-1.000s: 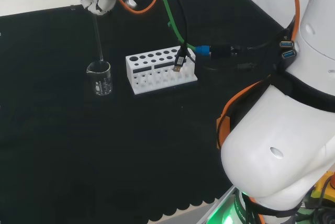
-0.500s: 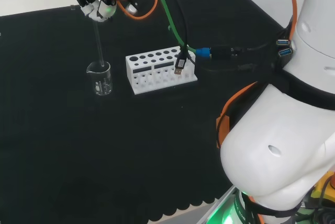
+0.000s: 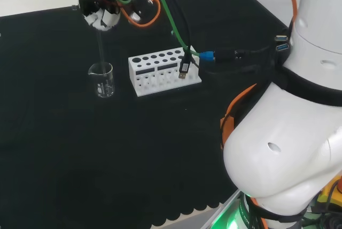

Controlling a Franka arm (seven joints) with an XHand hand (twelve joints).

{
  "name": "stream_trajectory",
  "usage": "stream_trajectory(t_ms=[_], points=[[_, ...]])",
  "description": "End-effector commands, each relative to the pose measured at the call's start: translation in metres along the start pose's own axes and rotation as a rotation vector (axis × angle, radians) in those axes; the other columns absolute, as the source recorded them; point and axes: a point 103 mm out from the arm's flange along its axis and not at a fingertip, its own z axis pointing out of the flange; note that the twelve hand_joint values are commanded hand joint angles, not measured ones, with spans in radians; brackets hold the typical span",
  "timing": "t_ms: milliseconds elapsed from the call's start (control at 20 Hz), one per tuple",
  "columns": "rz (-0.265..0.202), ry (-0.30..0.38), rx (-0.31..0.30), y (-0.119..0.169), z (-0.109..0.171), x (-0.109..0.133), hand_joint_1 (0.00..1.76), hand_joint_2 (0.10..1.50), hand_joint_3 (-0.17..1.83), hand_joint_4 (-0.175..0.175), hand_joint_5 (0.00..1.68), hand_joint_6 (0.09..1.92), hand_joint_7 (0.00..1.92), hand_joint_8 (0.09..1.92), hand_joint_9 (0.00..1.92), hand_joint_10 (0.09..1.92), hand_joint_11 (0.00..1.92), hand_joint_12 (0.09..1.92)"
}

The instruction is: Stir in the beaker to the left of the white test tube rack with the glass rod.

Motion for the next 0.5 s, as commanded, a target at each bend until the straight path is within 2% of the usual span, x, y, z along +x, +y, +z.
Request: stream_trajectory(t_ms=[50, 250, 500], points=[[-0.022, 0.021, 0.015, 0.01, 0.029, -0.015, 1.33, 0.61, 0.77, -0.175, 1.2, 0.61, 1.34, 0.85, 1.71, 0.64, 1.61, 0.77], [-0.03, 0.023, 0.025, 0.015, 0.038, -0.019, 1.33, 0.61, 0.77, -0.175, 1.2, 0.61, 1.34, 0.85, 1.71, 0.64, 1.61, 0.77], [-0.048, 0.021, 0.028, 0.024, 0.037, -0.016, 1.33, 0.61, 0.77, -0.175, 1.2, 0.61, 1.34, 0.85, 1.71, 0.64, 1.61, 0.76]])
